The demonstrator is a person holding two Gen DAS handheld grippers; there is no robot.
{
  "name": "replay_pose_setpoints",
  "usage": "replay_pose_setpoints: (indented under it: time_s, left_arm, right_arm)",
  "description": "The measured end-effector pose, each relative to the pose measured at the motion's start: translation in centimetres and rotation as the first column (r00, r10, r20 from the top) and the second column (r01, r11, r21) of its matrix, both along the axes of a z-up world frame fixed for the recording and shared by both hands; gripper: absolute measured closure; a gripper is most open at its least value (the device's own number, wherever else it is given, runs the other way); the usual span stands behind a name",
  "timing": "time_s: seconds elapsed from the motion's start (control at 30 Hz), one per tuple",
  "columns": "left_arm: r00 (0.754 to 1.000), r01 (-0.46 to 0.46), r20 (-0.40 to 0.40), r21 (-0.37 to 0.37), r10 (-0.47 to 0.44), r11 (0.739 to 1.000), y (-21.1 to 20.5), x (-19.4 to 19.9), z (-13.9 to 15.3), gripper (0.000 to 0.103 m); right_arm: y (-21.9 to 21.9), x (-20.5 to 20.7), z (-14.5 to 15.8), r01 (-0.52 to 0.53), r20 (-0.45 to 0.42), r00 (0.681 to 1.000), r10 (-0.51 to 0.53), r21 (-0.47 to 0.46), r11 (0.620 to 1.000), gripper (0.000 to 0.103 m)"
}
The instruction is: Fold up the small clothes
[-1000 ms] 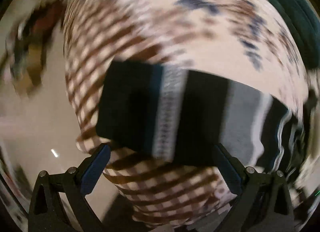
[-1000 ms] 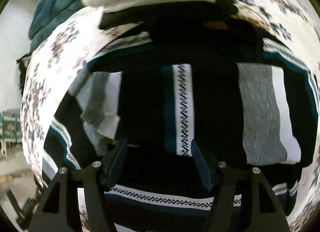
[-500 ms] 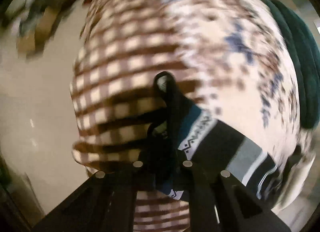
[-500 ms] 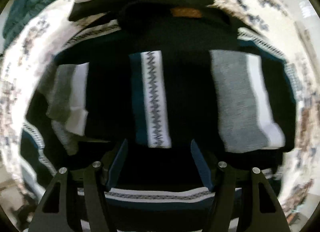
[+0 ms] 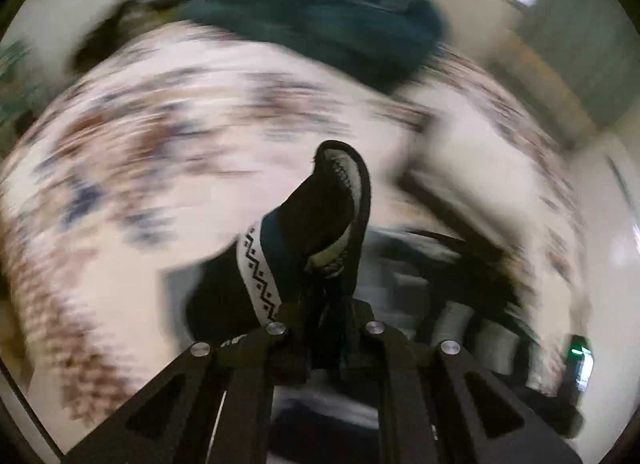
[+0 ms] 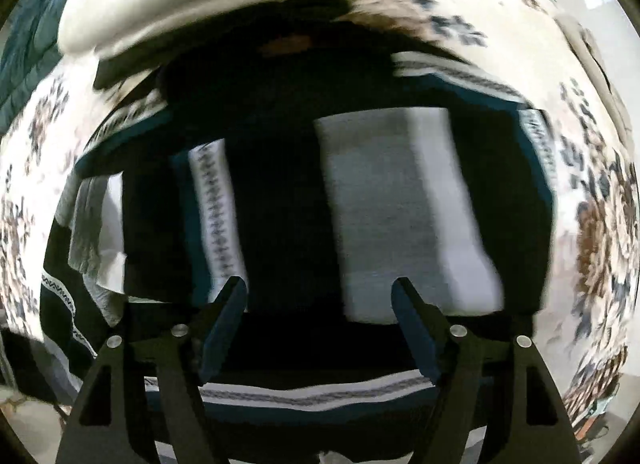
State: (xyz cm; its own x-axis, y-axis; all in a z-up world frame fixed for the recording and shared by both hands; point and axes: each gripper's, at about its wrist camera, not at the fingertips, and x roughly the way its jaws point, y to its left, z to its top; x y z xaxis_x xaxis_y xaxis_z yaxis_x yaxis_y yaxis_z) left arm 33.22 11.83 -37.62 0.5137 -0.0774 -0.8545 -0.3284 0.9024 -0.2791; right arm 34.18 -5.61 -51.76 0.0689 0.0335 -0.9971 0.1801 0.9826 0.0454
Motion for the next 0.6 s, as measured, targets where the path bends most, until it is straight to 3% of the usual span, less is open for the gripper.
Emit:
replay_pose_setpoints:
  time_s: [0.07, 0.17, 0.3, 0.4, 0.43, 0.47, 0.6]
  left_arm:
    - [0.994, 0.107, 0.015, -0.014, -0.106, 0.994, -5.6, 2.2, 0.3, 0.097]
    - [0.960, 0.282, 0.013, -0.059, -0.281, 0.958, -15.5, 5.1, -0.3, 0.094]
    - [0.921, 0.390, 0.015, -0.057, -0.390, 0.919, -22.8, 6.4, -0.9, 0.090]
    - [0.931, 0.366, 0.012, -0.041, -0.366, 0.930, -22.8, 6.1, -1.2, 0.064]
    - [0.935, 0.354, 0.002, -0.028, -0.354, 0.935, -22.6, 5.9, -1.3, 0.037]
    - [0.942, 0.337, -0.007, -0.014, -0.337, 0.942, -21.9, 5.6, -1.4, 0.019]
    - [0.979, 0.202, -0.063, 0.114, -0.196, 0.973, -16.3, 4.1, -2.3, 0.013]
  right_arm:
    - [-2.7, -0.3, 0.6, 0.018, 0.013, 1.000, -0.018, -0.001, 1.000, 0.026]
    - [-7.8, -0.6, 0.9, 0.054, 0.018, 0.998, -0.053, -0.012, 0.998, 0.026]
    - [-14.5, -1.1, 0.8, 0.099, 0.006, 0.995, -0.099, -0.020, 0.995, 0.026]
    - [-18.5, -1.6, 0.9, 0.139, -0.001, 0.990, -0.139, 0.014, 0.990, 0.026]
    - [-19.4, -1.8, 0.9, 0.149, -0.002, 0.989, -0.149, 0.038, 0.988, 0.026]
    - [-20.3, -2.0, 1.1, 0.161, -0.002, 0.987, -0.161, 0.067, 0.985, 0.026]
    - [-21.3, -1.4, 1.8, 0.189, 0.012, 0.981, -0.196, 0.201, 0.961, 0.026]
